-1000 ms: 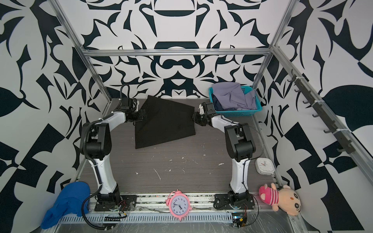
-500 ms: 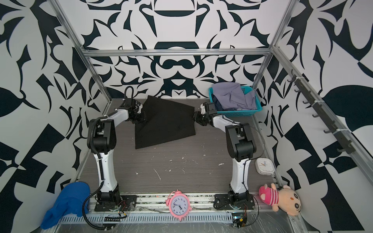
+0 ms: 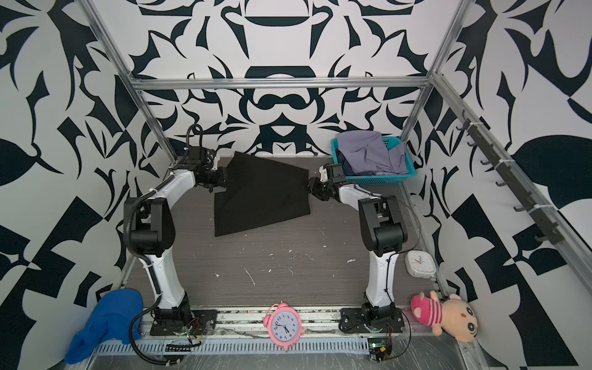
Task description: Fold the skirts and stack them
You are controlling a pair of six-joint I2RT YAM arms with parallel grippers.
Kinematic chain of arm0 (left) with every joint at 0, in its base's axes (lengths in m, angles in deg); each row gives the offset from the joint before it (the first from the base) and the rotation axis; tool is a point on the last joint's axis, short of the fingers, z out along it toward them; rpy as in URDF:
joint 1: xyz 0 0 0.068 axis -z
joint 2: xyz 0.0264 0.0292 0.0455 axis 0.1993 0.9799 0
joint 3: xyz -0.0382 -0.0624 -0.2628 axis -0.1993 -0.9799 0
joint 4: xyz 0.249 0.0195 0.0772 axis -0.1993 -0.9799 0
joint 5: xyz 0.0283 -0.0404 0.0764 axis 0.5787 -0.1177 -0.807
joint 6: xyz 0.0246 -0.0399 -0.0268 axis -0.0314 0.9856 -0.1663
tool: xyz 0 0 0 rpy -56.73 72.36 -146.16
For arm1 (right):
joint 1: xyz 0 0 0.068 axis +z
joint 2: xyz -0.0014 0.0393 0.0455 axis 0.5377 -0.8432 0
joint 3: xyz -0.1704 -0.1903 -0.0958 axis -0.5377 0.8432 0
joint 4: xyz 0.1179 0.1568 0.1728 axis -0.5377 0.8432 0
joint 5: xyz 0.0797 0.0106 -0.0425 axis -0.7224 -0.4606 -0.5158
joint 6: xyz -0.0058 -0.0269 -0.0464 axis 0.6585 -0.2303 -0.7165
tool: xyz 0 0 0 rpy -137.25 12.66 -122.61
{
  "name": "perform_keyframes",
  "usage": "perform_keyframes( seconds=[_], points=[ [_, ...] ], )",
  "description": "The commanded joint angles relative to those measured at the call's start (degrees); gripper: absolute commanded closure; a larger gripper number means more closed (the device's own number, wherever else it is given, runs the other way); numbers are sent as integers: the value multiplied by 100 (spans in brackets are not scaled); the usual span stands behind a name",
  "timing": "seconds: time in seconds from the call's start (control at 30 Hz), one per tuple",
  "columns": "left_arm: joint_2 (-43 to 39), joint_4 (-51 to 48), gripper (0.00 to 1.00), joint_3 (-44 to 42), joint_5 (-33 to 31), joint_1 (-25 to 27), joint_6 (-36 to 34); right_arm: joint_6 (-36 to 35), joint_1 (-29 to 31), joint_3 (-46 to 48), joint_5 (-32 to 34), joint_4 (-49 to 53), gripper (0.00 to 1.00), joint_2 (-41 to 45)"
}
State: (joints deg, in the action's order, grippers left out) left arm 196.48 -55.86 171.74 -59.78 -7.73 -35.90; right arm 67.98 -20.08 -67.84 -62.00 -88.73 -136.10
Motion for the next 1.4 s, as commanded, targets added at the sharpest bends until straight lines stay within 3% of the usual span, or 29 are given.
perform_keyframes(
  seconds=[0.0,0.13,0.4,0.57,0.7,0.9,0.97,1.17,1.27,1.3,1.33,1.37],
  points=[
    [-123,249,40,-155,-241,-34,36,92,-23,61,-156,-302,47,157],
    [619,-392,16,542,147,-156,148,212,-23,156,-273,-484,48,166],
    [1751,-787,17,1339,557,-148,455,124,-23,233,-341,-398,48,353],
    [2069,-720,32,1466,867,-109,510,26,-25,135,-343,-254,49,369],
    [2177,-730,67,1521,1132,-104,604,16,-23,125,-333,-215,49,404],
    [1768,-557,95,1349,1215,-100,693,-59,-31,139,-279,-129,50,405],
    [1608,-535,100,1331,1169,-105,712,-42,-32,134,-271,-142,50,393],
    [992,-449,100,1152,988,-105,694,-8,-32,134,-269,-207,50,362],
    [764,-344,100,955,576,-105,668,34,-38,139,-302,-263,50,331],
    [741,-350,90,903,405,-113,653,53,-41,151,-315,-286,50,329],
    [756,-434,60,906,257,-113,638,65,-41,159,-324,-310,51,329],
    [811,-553,48,925,173,-117,596,75,-40,169,-334,-322,51,316]
  ],
)
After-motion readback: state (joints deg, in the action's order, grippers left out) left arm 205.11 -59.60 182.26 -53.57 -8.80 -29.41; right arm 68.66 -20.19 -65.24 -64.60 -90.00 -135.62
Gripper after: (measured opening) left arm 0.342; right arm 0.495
